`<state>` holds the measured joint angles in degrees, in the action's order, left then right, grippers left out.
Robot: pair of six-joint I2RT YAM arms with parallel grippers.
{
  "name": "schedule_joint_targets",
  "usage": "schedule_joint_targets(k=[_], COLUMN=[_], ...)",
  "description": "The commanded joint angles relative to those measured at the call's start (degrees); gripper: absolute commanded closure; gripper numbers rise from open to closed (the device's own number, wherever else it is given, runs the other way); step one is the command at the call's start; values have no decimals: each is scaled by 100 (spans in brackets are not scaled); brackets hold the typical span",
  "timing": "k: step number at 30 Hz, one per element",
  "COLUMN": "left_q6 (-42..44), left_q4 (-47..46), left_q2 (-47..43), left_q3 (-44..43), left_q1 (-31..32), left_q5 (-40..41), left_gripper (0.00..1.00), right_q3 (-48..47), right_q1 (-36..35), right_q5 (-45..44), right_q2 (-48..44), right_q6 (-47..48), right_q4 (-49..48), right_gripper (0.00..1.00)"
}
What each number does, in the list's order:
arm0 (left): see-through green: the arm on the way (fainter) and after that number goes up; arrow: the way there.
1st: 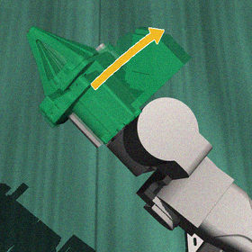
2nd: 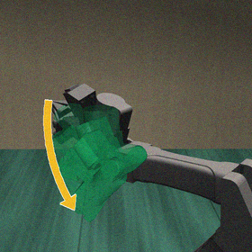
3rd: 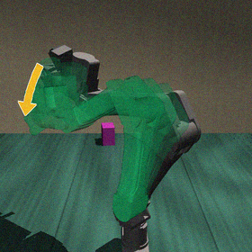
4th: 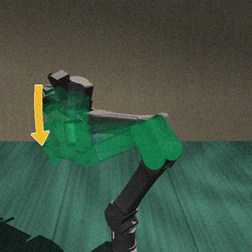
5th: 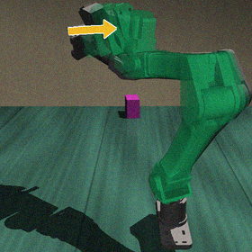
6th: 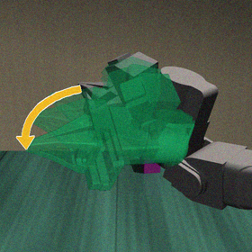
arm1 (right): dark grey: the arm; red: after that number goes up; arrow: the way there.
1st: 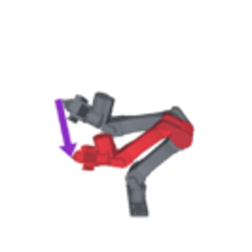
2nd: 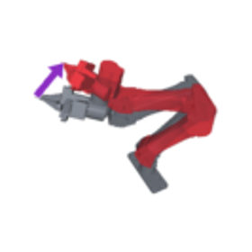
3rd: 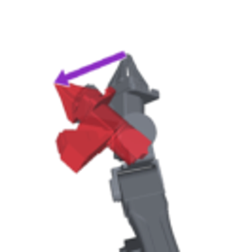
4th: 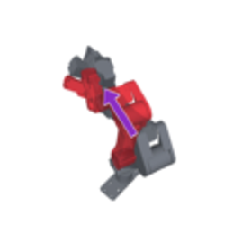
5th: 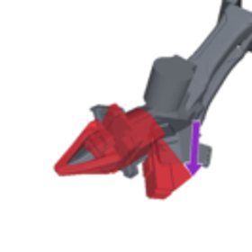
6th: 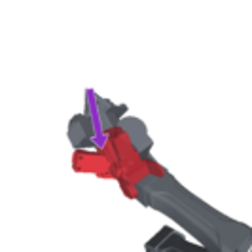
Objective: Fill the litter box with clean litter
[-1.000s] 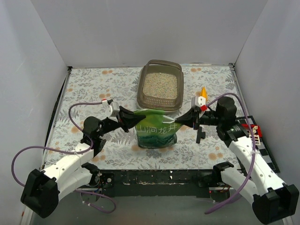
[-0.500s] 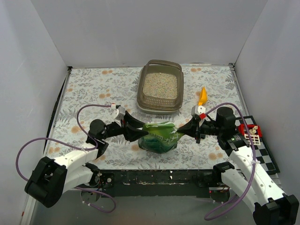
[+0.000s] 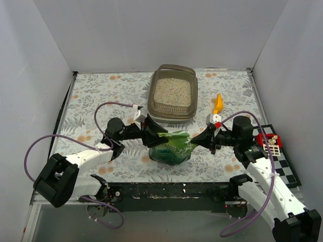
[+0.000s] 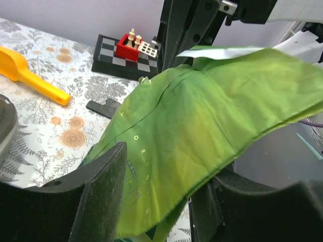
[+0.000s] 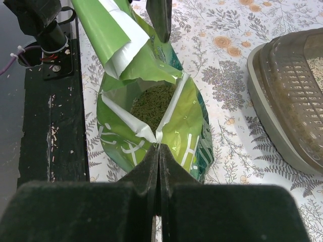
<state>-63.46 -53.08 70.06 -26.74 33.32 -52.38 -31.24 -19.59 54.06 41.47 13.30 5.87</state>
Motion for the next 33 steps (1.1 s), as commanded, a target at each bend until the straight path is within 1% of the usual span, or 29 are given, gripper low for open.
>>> schedule_joint_targets(k=[1, 4, 7, 9, 13, 14, 15, 16, 18, 19, 23, 25, 28, 30, 33], left_q6=[457, 659, 765, 748, 590, 546, 493, 440, 396, 387, 431, 510, 712, 800, 853], left_q4=[640, 895, 1001, 984, 668, 606, 528, 440, 395, 438, 702, 869, 1141, 1273, 1344], left_q2=[122, 174, 183, 227, 315, 306, 280, 236, 96, 26, -247, -405, -616, -704, -836], left_q3=[-296, -314, -305, -305, -279, -288, -305, -323, -375, -410, -455, -394, -288, -209, -60], left_q1=[148, 183, 210, 219, 210, 219, 219, 219, 219, 210, 219, 219, 210, 175, 52], left_q5=[-185, -159, -141, -141, -176, -159, -150, -150, -123, -132, -194, -220, -211, -246, -395], left_gripper=[52, 52, 57, 66, 100, 100, 100, 100, 100, 100, 100, 100, 100, 100, 100], right_q3=[39, 48, 48, 57, 57, 57, 40, 39, -4, -4, 39, 48, 127, 206, 399], right_q1=[-27, -27, -27, -27, -27, -27, -27, -27, -27, -27, -18, 8, 52, 113, 350], right_q5=[61, 60, 52, 60, 52, -1, -88, -159, -378, -527, -1090, -1179, -1012, -741, -319], right_q2=[-131, -113, -96, -87, -104, -104, -130, -148, -236, -306, -526, -570, -605, -640, -702], right_q6=[-152, -161, -187, -240, -319, -337, -354, -354, -337, -337, -363, -293, -223, -162, -64], right_q4=[-68, -68, -77, -112, -165, -156, -130, -78, 54, 81, 72, 90, -59, -103, -217], right_gripper=[99, 99, 99, 99, 99, 99, 90, 78, 68, 61, 43, 33, 27, 24, 23])
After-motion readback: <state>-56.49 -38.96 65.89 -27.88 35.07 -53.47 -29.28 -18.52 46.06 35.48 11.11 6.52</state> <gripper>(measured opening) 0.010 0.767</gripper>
